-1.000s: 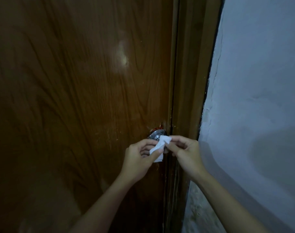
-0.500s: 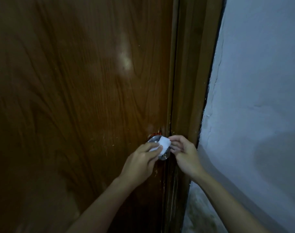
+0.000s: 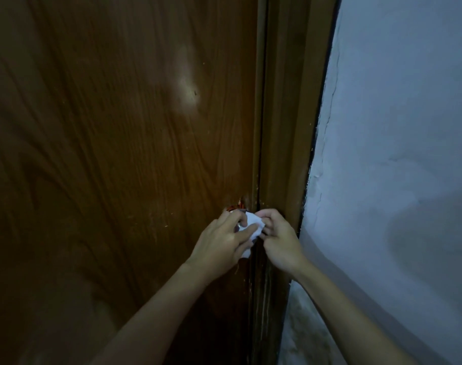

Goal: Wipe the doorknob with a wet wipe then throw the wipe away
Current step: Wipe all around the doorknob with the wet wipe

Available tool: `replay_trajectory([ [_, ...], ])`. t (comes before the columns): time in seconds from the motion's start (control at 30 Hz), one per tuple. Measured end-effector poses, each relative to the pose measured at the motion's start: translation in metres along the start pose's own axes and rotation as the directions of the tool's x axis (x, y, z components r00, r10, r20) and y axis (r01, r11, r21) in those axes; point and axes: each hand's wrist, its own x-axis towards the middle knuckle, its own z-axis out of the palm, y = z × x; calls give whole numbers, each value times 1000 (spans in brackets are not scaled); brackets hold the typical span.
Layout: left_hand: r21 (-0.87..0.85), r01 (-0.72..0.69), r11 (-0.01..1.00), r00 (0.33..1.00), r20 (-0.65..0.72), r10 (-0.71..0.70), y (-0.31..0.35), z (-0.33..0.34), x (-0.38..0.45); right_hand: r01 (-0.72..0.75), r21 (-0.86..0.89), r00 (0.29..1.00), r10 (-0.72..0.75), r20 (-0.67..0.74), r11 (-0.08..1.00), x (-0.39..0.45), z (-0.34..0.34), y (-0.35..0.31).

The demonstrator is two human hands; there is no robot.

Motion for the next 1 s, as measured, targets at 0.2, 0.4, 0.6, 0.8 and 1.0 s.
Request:
replay_trajectory([
  [0.2,37,311,950,910,-299,-287,15,29,-25,-3,14,1000,3,-11,1000,1,3,1],
  [0.4,318,224,921,940,-320,-118,18,19,-6,38,-95,999,-37,11,995,2,1,-4],
  [0.6,99,436,895,844,-389,-368,27,30,-19,46,-144,999,-46,4,988,4,0,-4],
  [0.8,-352,643,680,617,-288,-732,50,36,-21,48,-169,998,-52,-20,984,5,2,-2],
  [1.0,-684,624,377,477,-48,-877,64,28,-12,114,-335,993,-109,34,935,2,2,-5],
])
